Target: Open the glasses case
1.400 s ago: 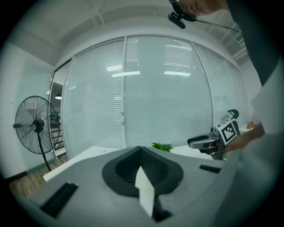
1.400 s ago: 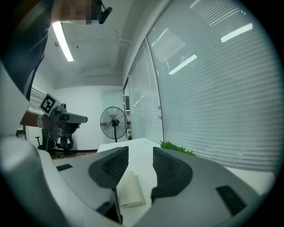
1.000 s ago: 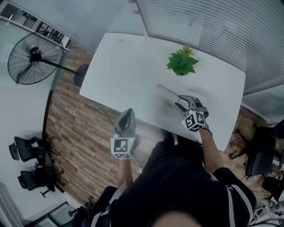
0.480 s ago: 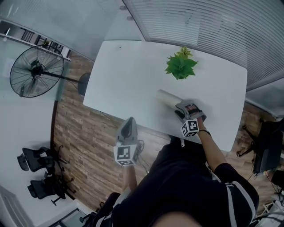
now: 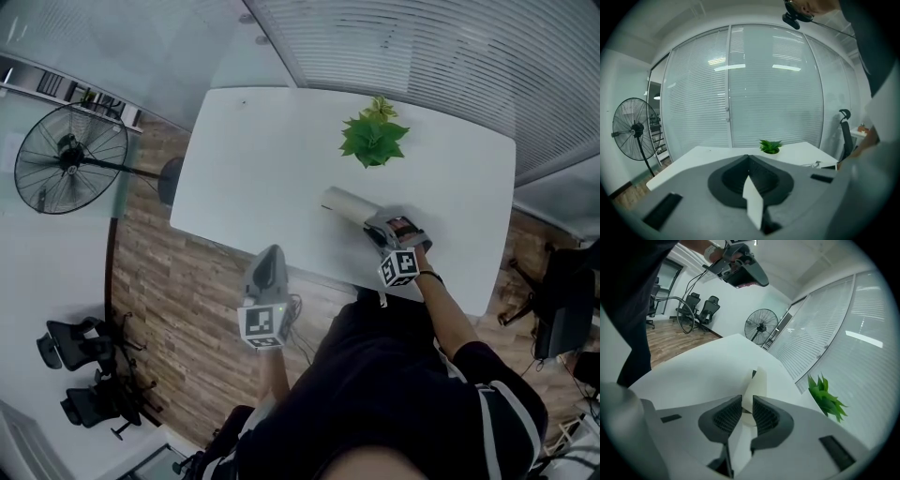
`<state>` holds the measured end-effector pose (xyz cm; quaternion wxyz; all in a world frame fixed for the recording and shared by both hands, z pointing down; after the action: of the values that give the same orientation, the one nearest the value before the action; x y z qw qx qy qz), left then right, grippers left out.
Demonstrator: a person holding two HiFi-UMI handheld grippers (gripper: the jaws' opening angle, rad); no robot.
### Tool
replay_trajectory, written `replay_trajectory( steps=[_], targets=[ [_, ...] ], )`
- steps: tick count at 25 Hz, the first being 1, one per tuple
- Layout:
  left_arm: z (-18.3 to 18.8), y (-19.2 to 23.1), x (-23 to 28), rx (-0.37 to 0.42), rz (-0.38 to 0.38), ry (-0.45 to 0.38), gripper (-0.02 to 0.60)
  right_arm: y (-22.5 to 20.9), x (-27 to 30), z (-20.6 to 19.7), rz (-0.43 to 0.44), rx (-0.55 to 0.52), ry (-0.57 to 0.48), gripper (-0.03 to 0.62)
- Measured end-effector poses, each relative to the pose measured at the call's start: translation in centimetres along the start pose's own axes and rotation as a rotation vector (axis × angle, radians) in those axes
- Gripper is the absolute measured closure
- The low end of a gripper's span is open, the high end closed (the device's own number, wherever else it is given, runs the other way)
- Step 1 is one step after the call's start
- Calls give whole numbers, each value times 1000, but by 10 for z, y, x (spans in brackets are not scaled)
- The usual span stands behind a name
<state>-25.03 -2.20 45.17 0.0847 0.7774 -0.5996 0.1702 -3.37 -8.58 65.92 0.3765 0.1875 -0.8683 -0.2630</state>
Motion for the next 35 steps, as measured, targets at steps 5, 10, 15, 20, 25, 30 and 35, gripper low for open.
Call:
replay_trajectory(
  steps=[5, 10, 15, 20, 25, 30, 35],
  targets=[
    [0, -3, 3, -10, -11, 16, 581, -21, -8, 0, -65, 90, -19, 551],
    [1, -6, 6, 7, -19, 17, 581, -55, -10, -17, -105, 305, -82, 556],
    [7, -8, 5, 34, -19, 28, 583, -81, -9, -48, -112, 475, -125, 557],
    [8, -12, 7, 56, -21, 51, 581, -97, 1, -75, -140, 566, -131, 557],
    [11, -21, 8, 61, -31, 54, 583, -98, 3, -80, -135, 589, -132, 557],
    [10, -22, 13, 55, -38, 39, 581, -104, -9, -70, -165, 592, -155, 557],
    [14, -19, 18, 40, -39, -7, 581, -155, -74, -18, -322, 622, -308, 560]
  ],
)
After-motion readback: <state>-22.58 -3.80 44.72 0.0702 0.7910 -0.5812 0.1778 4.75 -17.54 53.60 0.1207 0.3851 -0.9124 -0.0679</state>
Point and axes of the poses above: the fingertips, and each gripper's own axes: x forward along the fingers, y to its left, z out of its top, the point moved 6 cm from there along -x, backward along the fingers, and after that the axes turned 2 degrees about -x, right-handed, at the moved point
